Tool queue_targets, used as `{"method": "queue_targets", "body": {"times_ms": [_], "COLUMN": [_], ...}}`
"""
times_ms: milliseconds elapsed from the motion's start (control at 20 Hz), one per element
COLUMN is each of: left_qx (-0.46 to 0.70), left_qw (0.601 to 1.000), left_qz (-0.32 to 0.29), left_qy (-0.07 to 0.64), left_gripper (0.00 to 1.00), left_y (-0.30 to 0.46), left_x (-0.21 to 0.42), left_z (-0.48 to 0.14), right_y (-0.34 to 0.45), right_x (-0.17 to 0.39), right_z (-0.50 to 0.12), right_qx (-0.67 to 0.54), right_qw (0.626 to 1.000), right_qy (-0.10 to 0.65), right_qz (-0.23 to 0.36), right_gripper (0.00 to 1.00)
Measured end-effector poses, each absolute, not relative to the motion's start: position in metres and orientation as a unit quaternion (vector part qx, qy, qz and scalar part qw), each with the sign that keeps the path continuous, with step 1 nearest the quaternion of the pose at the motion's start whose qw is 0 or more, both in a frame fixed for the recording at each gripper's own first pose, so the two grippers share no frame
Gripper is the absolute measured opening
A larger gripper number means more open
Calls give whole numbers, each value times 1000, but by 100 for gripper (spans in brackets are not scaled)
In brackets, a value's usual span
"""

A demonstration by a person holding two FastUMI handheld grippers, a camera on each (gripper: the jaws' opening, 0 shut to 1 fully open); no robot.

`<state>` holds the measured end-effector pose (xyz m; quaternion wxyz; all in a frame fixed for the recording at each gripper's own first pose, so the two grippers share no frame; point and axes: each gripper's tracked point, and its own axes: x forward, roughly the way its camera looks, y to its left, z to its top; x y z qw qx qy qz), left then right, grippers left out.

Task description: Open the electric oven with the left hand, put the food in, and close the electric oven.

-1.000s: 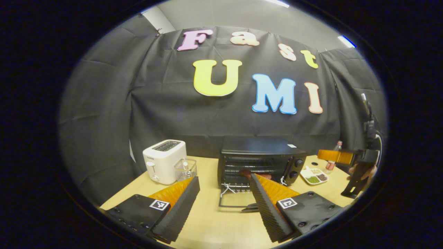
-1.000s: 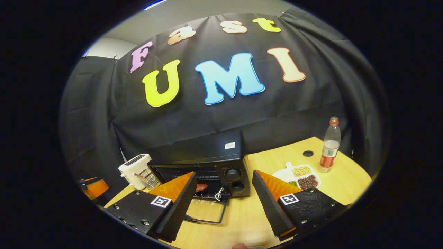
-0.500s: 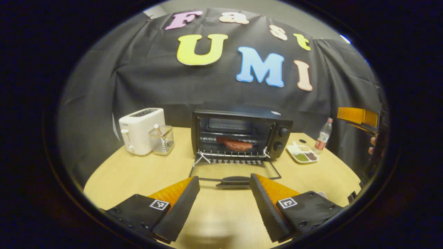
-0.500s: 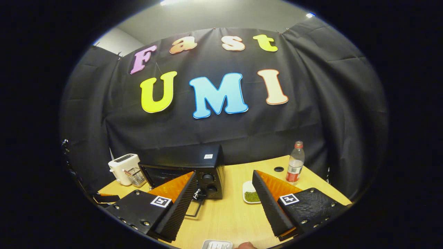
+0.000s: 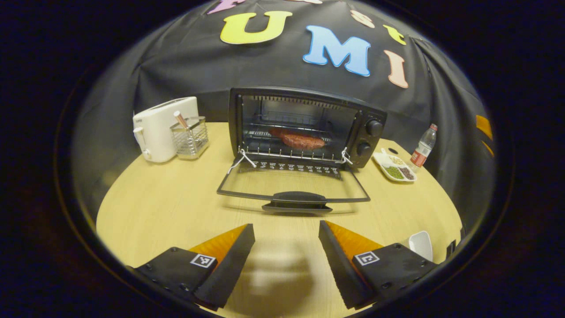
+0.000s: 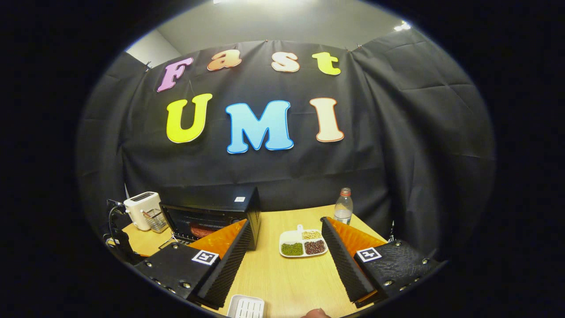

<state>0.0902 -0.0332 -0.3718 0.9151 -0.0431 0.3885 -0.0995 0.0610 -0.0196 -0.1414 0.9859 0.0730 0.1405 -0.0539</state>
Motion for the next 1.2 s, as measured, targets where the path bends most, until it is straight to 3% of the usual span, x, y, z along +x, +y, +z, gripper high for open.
{"method": "queue_targets", "body": {"times_ms": [250, 450, 500, 600, 1200], "left_qx": [-30, -16, -8, 3, 32], "left_qw": [889, 875, 878, 879, 887], "left_qz": [-118, -119, -120, -121, -112], "left_qy": [442, 469, 464, 461, 447], "left_gripper": [94, 98, 95, 100, 98], "left_y": [-52, -57, -56, -57, -60], "left_x": [95, 97, 102, 109, 133], "left_z": [-405, -421, -423, -426, -431], "right_y": [-45, -55, -57, -56, -61], "right_x": [47, 40, 39, 39, 47], "right_z": [-135, -144, -144, -143, -133], "right_qx": [59, 64, 65, 65, 41], "right_qw": [985, 982, 982, 982, 985], "right_qy": [135, 151, 152, 154, 147], "right_qz": [-84, -94, -96, -90, -76], "right_gripper": [97, 97, 98, 98, 98]}}
